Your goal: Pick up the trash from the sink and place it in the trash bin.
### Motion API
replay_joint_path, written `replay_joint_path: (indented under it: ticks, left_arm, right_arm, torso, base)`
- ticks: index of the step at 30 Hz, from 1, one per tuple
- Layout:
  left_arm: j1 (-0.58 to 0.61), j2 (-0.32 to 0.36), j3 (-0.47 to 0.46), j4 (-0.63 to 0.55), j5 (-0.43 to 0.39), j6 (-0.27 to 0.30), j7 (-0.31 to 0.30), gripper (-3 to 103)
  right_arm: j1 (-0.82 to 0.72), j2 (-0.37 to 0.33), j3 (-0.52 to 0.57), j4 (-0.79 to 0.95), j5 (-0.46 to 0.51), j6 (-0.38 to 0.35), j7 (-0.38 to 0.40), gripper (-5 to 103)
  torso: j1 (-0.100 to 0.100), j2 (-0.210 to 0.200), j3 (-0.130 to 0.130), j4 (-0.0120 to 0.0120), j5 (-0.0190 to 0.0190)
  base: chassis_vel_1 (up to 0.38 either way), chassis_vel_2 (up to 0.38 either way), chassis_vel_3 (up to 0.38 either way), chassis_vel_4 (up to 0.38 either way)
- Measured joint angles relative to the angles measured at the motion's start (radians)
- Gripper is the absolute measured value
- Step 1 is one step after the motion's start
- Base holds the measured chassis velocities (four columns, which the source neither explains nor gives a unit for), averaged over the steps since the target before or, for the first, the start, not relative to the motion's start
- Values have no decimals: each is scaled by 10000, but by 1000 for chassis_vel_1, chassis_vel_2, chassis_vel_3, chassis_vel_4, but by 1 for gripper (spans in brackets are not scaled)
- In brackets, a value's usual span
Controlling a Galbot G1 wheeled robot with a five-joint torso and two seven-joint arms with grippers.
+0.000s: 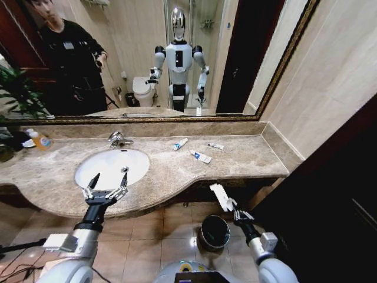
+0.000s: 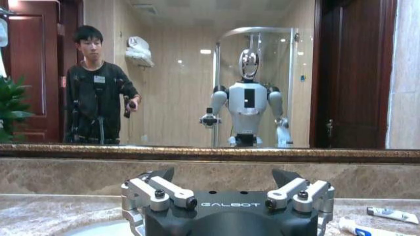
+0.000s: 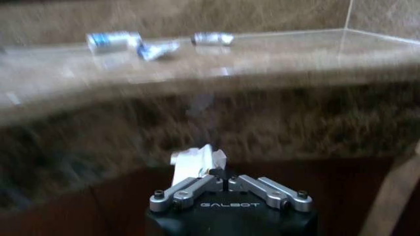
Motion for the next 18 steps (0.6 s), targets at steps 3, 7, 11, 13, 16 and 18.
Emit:
replay_joint_path:
  ticks: [3, 7, 11, 13, 16, 18]
  left_arm:
    - [-1, 0, 0, 1, 0, 0, 0, 100]
    - [0, 0, 1, 0, 0, 0, 0, 100]
    - [-1, 0, 0, 0, 0, 0, 0, 100]
    - [0, 0, 0, 0, 0, 0, 0, 100]
    - [-1, 0, 0, 0, 0, 0, 0, 100]
    - [-1, 0, 0, 0, 0, 0, 0, 100]
  right_arm:
    - [408, 206, -156, -1140, -521, 417, -42, 0]
    - [1133, 527, -420, -3064, -962, 1136, -176, 0]
    - [1592, 751, -478, -4191, -1056, 1441, -215, 0]
    - [1948, 908, -489, -5096, -1054, 1570, -229, 0]
    - [2267, 986, -491, -5881, -993, 1684, -252, 0]
    - [2523, 1064, -497, -6471, -931, 1739, -253, 0]
  torso:
    - [0, 0, 0, 1, 1]
    - [0, 0, 0, 0, 1]
    - [0, 0, 0, 0, 0]
    - [0, 0, 0, 1, 1]
    - [0, 0, 0, 0, -2]
    - [0, 0, 0, 0, -1]
  base:
    - [0, 0, 0, 0]
    - [0, 0, 0, 0]
    - [0, 0, 0, 0]
    - [0, 0, 0, 0]
    - [0, 0, 0, 0]
    - [0, 0, 0, 0]
